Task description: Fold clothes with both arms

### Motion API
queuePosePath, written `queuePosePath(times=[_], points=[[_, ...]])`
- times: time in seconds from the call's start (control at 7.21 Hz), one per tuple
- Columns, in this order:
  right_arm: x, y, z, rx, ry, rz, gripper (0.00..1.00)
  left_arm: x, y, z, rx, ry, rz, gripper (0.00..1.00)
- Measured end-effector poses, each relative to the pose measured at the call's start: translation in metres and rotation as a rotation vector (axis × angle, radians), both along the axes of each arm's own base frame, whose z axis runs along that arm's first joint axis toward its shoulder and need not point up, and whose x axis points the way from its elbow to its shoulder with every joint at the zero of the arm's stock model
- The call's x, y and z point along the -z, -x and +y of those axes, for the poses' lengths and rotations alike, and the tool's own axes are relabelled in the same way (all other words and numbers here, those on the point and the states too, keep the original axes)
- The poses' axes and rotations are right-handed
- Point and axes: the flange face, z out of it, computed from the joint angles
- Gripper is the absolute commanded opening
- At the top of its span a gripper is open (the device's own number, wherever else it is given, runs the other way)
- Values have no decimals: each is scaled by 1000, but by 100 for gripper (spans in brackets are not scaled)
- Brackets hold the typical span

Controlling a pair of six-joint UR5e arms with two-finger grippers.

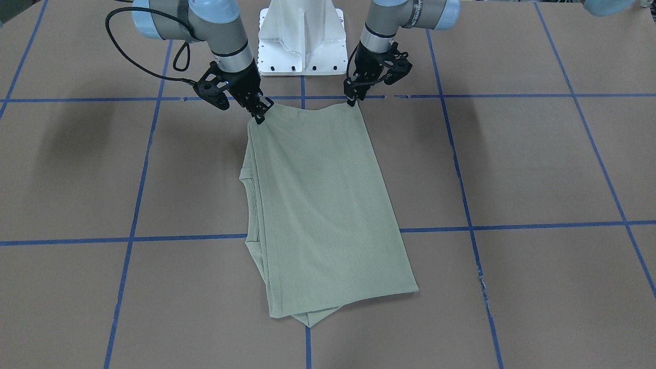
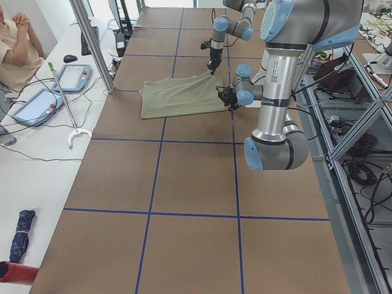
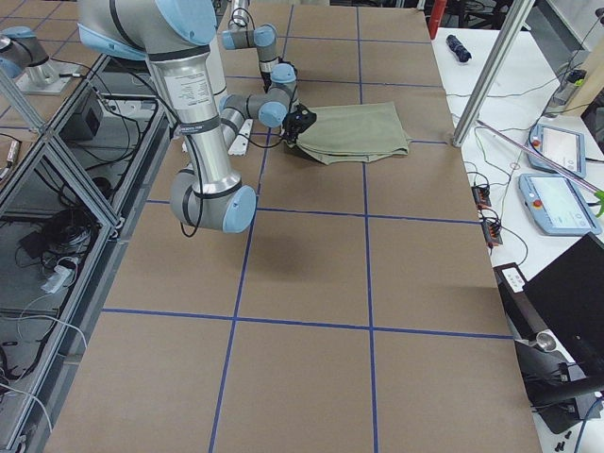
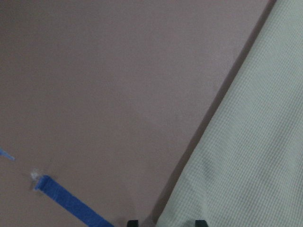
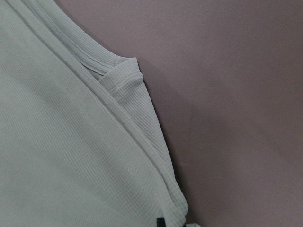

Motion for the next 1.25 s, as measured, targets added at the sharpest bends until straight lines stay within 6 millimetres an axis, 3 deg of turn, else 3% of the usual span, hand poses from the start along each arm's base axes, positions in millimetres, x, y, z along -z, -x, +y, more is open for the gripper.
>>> queuePosePath(times=[0.42,0.69,1.25], points=[[-1,1,0,3,-1,2,0,7,0,-1,2,-3,12,0],[2,-3,4,3,4,-8,0,23,11,-3,6,-7,47,0],[-4,-27,75,35,48,-40,0,89,70,6,-2,-23,206,0]])
